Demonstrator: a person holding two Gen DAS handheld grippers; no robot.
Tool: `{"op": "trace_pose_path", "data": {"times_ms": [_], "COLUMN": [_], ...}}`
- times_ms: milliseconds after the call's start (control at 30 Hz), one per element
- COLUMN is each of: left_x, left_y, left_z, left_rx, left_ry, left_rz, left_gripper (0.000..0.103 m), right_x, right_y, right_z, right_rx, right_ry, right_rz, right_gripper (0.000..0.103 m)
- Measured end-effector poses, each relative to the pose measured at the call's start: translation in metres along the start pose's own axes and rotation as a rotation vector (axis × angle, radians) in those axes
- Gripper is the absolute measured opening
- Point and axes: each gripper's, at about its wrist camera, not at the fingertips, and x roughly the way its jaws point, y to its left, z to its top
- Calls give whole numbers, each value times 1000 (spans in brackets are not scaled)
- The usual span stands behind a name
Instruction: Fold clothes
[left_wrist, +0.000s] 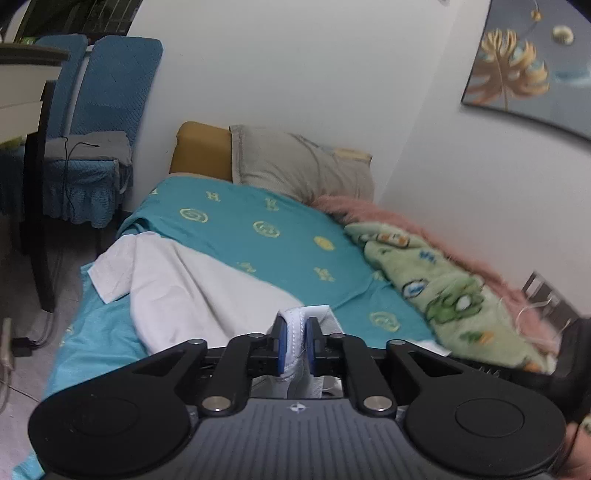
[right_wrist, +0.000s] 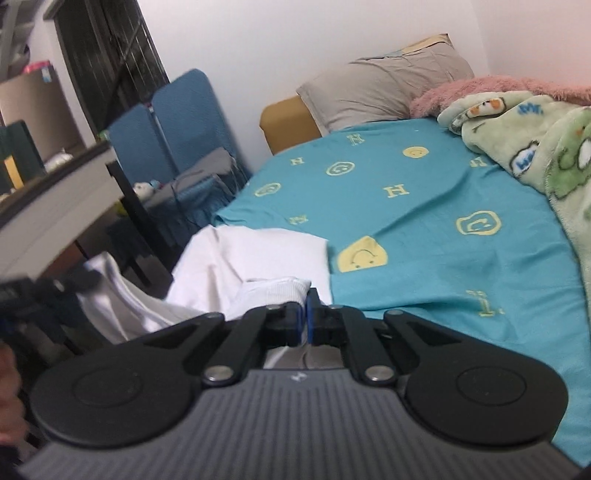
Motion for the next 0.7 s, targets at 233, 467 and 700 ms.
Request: {"op": "trace_pose_path", "data": {"times_ms": [233,467,700], "left_x": [17,43,41], "left_y": [-41,-59,-50], "left_z": [-25,-51,-43], "left_rx": [273,445,409], "left_ry": [41,87,16], "left_rz": [188,404,519], "left_gripper": [75,76,78], "right_x": [-3,-8,-11], "right_y": [7,-1,-15], "right_z": [-3,-2,0], "right_rx": [-3,45,83], "right_ry": [-16,-52,-117], "right_rz": [8,-11,-148], "right_gripper": [5,5,6]}}
